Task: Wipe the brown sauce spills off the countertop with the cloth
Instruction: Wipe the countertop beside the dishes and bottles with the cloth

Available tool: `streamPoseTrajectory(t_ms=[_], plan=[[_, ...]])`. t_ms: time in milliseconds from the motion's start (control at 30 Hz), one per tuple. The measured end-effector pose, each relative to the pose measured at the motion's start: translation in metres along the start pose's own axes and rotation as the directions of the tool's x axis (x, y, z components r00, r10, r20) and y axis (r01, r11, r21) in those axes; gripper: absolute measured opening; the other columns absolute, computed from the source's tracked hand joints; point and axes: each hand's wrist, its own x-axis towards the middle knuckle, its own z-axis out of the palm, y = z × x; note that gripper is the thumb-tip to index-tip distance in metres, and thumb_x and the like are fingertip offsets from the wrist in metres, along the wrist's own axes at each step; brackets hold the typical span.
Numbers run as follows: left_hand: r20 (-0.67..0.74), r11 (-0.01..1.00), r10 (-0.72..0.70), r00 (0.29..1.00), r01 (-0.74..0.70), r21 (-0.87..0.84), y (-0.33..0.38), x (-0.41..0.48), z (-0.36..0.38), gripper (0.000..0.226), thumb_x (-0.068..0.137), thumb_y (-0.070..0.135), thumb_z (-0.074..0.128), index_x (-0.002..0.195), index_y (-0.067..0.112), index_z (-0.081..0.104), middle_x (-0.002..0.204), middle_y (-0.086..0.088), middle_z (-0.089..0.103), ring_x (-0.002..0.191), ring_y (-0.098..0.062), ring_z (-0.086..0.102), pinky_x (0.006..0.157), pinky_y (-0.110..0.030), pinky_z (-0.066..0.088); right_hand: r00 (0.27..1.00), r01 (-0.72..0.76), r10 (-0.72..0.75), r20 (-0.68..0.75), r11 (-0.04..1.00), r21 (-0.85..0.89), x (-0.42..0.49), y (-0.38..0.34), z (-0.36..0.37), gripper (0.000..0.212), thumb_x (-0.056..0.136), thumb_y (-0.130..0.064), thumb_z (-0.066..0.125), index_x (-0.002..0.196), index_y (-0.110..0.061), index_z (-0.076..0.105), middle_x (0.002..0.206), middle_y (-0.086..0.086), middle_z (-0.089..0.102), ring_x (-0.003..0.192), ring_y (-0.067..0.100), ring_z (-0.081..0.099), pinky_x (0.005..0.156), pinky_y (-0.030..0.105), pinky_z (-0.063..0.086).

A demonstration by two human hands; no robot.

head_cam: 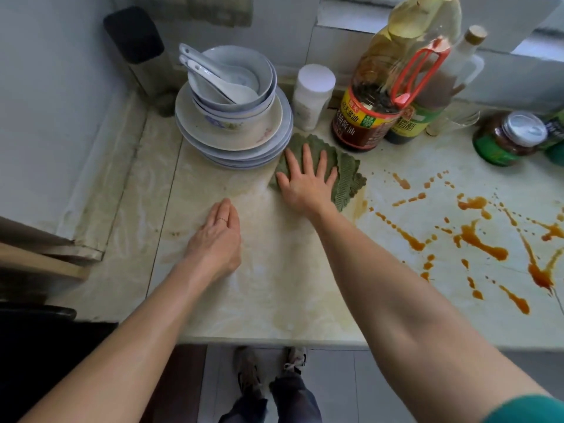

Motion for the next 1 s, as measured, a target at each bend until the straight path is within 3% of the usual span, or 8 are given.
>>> streamPoseTrajectory(t_ms=[133, 233, 333, 467, 567, 667, 800, 1000], plan=[[-0.003, 1.0, 0.01, 1.0, -0.01, 0.003, -0.001, -0.001, 0.0, 0.073, 0.093, 0.012, 0.041, 0.15, 0.002, -0.005, 0.159, -0.008, -0.015, 0.147, -0.024, -0.012, 0.12, -0.032, 0.007, 0.997, 0.025, -0.028, -0.07, 0.999, -0.048, -0.036, -0.001, 0.018, 0.06, 0.1, -0.052, 0.02, 0.155, -0.035, 0.004, 0.163, 0.0, -0.009, 0.147, 0.034, -0.016, 0.114, 0.061, -0.008], [-0.01, 1.0, 0.009, 1.0, -0.009, 0.002, -0.001, -0.001, 0.001, 0.074, 0.092, 0.011, 0.041, 0.15, 0.002, -0.004, 0.159, -0.009, -0.014, 0.147, -0.024, -0.011, 0.12, -0.033, 0.008, 0.978, 0.097, -0.117, -0.171, 0.988, -0.122, -0.11, 0.001, 0.051, 0.062, 0.096, -0.055, 0.022, 0.154, -0.032, 0.018, 0.163, 0.002, 0.008, 0.148, 0.036, -0.001, 0.115, 0.061, 0.003], [-0.018, 1.0, 0.006, 1.0, -0.006, -0.009, 0.001, -0.002, 0.001, 0.073, 0.091, 0.008, 0.038, 0.15, 0.002, -0.004, 0.159, -0.008, -0.014, 0.147, -0.024, -0.011, 0.12, -0.033, 0.008, 0.977, 0.161, -0.182, -0.115, 0.972, -0.169, -0.145, 0.013, 0.06, 0.063, 0.094, -0.058, 0.02, 0.152, -0.034, 0.023, 0.162, 0.001, 0.016, 0.149, 0.035, 0.006, 0.115, 0.06, 0.008], [-0.004, 1.0, 0.008, 1.0, -0.008, -0.028, 0.002, -0.005, -0.005, 0.07, 0.089, 0.001, 0.03, 0.15, 0.003, -0.004, 0.159, -0.007, -0.015, 0.147, -0.023, -0.011, 0.119, -0.033, 0.008, 0.991, 0.104, -0.115, -0.068, 0.984, -0.148, -0.101, 0.02, 0.036, 0.062, 0.094, -0.06, 0.011, 0.153, -0.041, 0.004, 0.163, -0.004, -0.005, 0.148, 0.029, -0.014, 0.116, 0.057, -0.006], [-0.002, 1.0, 0.01, 1.0, -0.01, -0.029, 0.003, -0.007, -0.006, 0.071, 0.088, -0.001, 0.029, 0.15, 0.003, -0.005, 0.159, -0.007, -0.016, 0.147, -0.023, -0.011, 0.12, -0.034, 0.009, 0.997, 0.022, -0.03, -0.068, 0.993, -0.112, -0.087, 0.009, 0.034, 0.06, 0.099, -0.055, 0.017, 0.154, -0.038, -0.001, 0.163, -0.003, -0.012, 0.146, 0.031, -0.02, 0.115, 0.058, -0.01], [-0.008, 0.999, 0.012, 1.0, -0.012, -0.031, 0.002, -0.006, -0.004, 0.072, 0.087, 0.0, 0.03, 0.15, 0.003, -0.004, 0.159, -0.007, -0.015, 0.147, -0.023, -0.011, 0.12, -0.033, 0.008, 0.978, 0.155, -0.173, -0.115, 0.977, -0.147, -0.133, -0.003, 0.058, 0.061, 0.098, -0.055, 0.021, 0.154, -0.036, 0.008, 0.164, 0.001, -0.001, 0.148, 0.034, -0.011, 0.115, 0.061, -0.001], [-0.014, 0.999, 0.016, 1.0, -0.016, -0.042, 0.0, -0.008, -0.006, 0.073, 0.087, -0.003, 0.029, 0.15, 0.004, -0.006, 0.159, -0.006, -0.017, 0.147, -0.022, -0.012, 0.12, -0.032, 0.005, 0.931, 0.313, -0.346, -0.118, 0.921, -0.23, -0.176, 0.03, 0.069, 0.059, 0.097, -0.057, 0.025, 0.153, -0.039, 0.018, 0.163, -0.003, 0.012, 0.15, 0.029, 0.004, 0.115, 0.055, 0.01], [0.003, 0.999, -0.001, 1.0, 0.001, -0.033, 0.003, -0.01, -0.007, 0.072, 0.088, -0.001, 0.029, 0.15, 0.004, -0.006, 0.158, -0.005, -0.018, 0.147, -0.021, -0.013, 0.12, -0.032, 0.005, 0.98, 0.046, -0.079, -0.183, 0.983, -0.176, -0.151, 0.032, 0.062, 0.061, 0.096, -0.057, 0.016, 0.154, -0.038, 0.011, 0.163, -0.003, 0.003, 0.149, 0.028, -0.008, 0.116, 0.055, -0.003]])
